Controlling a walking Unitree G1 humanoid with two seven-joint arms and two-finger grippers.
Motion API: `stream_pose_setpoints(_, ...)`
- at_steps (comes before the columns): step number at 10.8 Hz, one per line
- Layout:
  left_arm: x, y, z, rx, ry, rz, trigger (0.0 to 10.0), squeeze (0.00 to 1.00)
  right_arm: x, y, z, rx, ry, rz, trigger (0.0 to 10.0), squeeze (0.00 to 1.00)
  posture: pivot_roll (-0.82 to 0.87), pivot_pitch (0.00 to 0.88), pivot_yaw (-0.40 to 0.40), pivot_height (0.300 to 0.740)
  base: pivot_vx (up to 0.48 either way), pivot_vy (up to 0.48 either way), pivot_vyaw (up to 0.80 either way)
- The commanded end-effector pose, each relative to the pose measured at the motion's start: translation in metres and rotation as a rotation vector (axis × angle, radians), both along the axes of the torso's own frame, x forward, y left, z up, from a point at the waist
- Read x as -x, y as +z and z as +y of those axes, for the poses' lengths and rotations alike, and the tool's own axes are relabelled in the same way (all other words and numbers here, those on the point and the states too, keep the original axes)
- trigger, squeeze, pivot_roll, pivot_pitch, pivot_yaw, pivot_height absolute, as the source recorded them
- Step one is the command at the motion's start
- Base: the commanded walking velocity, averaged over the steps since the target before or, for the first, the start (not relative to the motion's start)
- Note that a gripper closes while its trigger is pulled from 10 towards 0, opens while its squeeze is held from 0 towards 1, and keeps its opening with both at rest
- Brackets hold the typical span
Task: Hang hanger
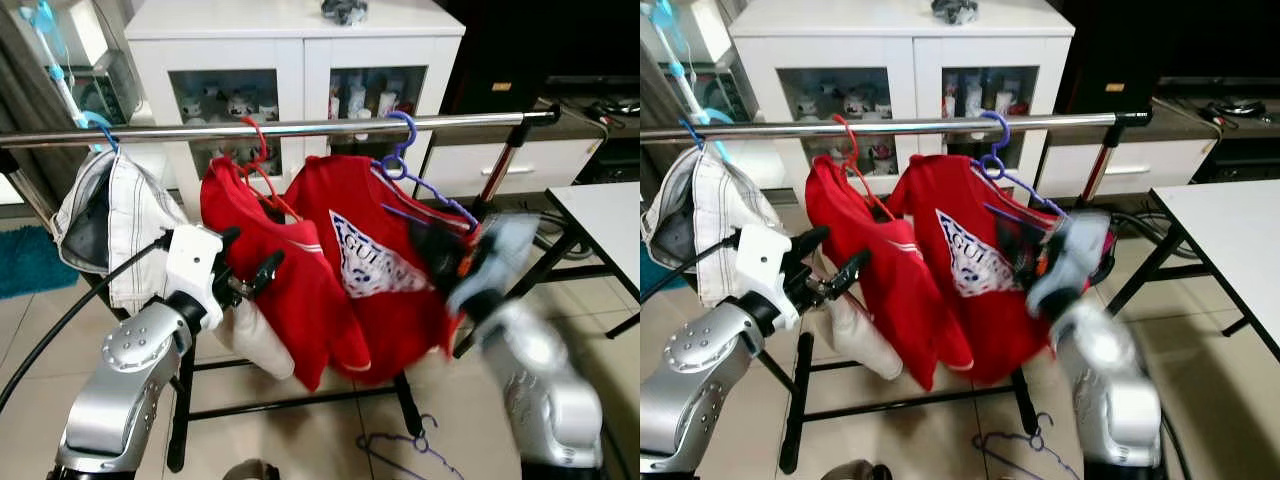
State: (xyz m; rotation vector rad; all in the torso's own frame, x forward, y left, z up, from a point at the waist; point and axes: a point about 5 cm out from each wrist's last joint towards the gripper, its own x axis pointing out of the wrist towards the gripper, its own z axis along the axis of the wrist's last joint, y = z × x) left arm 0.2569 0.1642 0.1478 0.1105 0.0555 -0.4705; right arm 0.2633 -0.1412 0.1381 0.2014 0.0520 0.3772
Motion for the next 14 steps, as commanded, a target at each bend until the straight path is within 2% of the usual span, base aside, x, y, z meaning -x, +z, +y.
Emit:
stream_pose_setpoints(1,-0.002,0.007,0.0,-0.025,0.01,-0.04,10.0,0.0,0.001,0.007,0.005,0.061,0.018,-0.044,10.0,0.0,-0.05,0.0,0.011,0.74,0.0,0.0,0.0)
stream_pose_setpoints(4,0.004,0.004,-0.003,0.003,0.025,-0.029,10.0,0.0,0.003,-0.001,0.001,0.163,-0.01,-0.069,10.0,0.0,-0.03,0.0,-0.001,0.74,0.0,0.0,0.8)
stream_pose_setpoints(7,0.005,0.005,-0.004,0.014,0.034,-0.037,10.0,0.0,0.011,0.001,0.009,0.12,0.117,-0.101,10.0,0.0,-0.02,0.0,-0.027,0.74,0.0,0.0,0.8)
stream_pose_setpoints(8,0.008,0.007,-0.003,0.019,0.034,-0.041,10.0,0.0,0.01,0.004,0.012,0.114,0.123,-0.121,10.0,0.0,0.0,0.0,-0.032,0.74,0.0,0.0,0.8)
stream_pose_setpoints(9,0.009,0.008,-0.003,0.023,0.034,-0.044,10.0,0.0,0.012,0.001,0.012,0.033,0.119,-0.069,10.0,0.0,-0.01,0.0,-0.03,0.74,0.0,0.39,0.0)
stream_pose_setpoints(10,0.008,0.007,-0.003,0.02,0.031,-0.043,10.0,0.0,0.011,-0.003,0.007,0.005,0.059,-0.032,10.0,0.0,-0.01,0.0,-0.026,0.74,0.0,0.416,0.0)
stream_pose_setpoints(13,0.001,0.005,-0.005,0.014,0.026,-0.042,10.0,0.0,0.011,-0.004,0.002,-0.043,0.007,-0.012,10.0,0.0,-0.03,0.0,-0.011,0.74,0.0,0.419,0.0)
stream_pose_setpoints(14,0.001,0.005,-0.006,0.014,0.026,-0.042,10.0,0.0,0.011,-0.005,0.002,-0.028,0.013,-0.01,10.0,0.0,-0.03,0.0,-0.012,0.74,0.0,0.416,0.0)
